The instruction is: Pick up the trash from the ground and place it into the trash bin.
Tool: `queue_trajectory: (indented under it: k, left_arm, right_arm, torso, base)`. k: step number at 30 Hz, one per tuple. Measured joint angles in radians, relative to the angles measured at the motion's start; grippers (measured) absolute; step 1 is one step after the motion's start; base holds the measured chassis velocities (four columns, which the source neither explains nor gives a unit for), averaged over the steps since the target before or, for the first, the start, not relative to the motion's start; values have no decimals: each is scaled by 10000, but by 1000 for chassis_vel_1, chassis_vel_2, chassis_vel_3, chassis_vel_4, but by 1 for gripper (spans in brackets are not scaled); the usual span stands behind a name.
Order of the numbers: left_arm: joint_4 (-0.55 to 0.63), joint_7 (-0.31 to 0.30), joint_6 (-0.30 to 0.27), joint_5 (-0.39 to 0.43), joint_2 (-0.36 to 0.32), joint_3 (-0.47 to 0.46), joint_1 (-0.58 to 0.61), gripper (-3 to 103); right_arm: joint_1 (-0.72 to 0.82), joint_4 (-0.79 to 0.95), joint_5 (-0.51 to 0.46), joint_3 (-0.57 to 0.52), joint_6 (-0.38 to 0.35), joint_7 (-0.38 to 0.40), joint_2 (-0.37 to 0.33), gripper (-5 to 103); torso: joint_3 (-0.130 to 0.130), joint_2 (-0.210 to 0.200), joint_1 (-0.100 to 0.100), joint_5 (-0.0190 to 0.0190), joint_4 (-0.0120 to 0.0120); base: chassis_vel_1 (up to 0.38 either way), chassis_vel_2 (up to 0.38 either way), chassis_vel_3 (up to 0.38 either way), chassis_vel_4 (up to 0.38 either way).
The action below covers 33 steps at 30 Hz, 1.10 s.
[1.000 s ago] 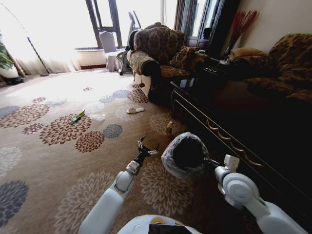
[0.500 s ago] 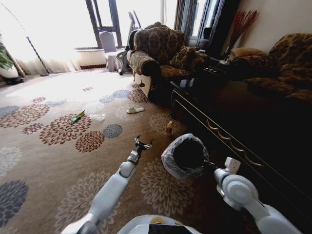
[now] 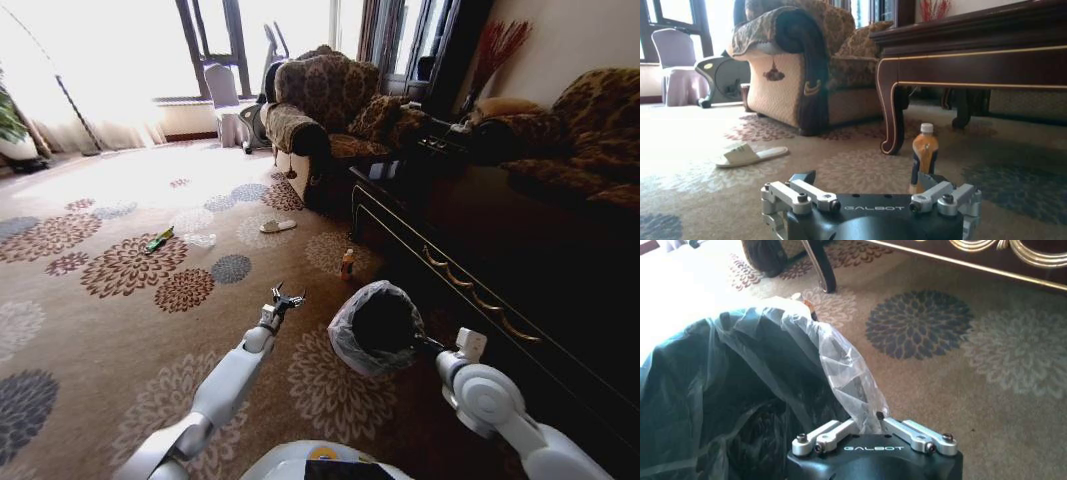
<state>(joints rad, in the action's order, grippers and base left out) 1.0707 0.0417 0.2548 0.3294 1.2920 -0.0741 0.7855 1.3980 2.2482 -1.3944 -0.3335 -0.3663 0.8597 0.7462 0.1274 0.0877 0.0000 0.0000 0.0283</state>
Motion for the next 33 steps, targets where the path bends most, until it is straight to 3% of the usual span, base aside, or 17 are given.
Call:
queue_trajectory:
  k: [17, 33]
  left_arm:
    - [-27, 361, 87, -50, 92, 24, 46, 100]
    - [6, 665, 127, -104, 96, 119, -24, 100]
  right_arm:
    - [147, 81, 243, 141, 121, -139, -53, 0]
    - [731, 330, 536, -194, 243, -288, 36, 0]
  torso:
    - [-1, 0, 0, 0, 0]
    - [-1, 1, 0, 0, 0]
  base:
    - [-7, 6, 10, -9]
    - [-100, 102, 114, -112]
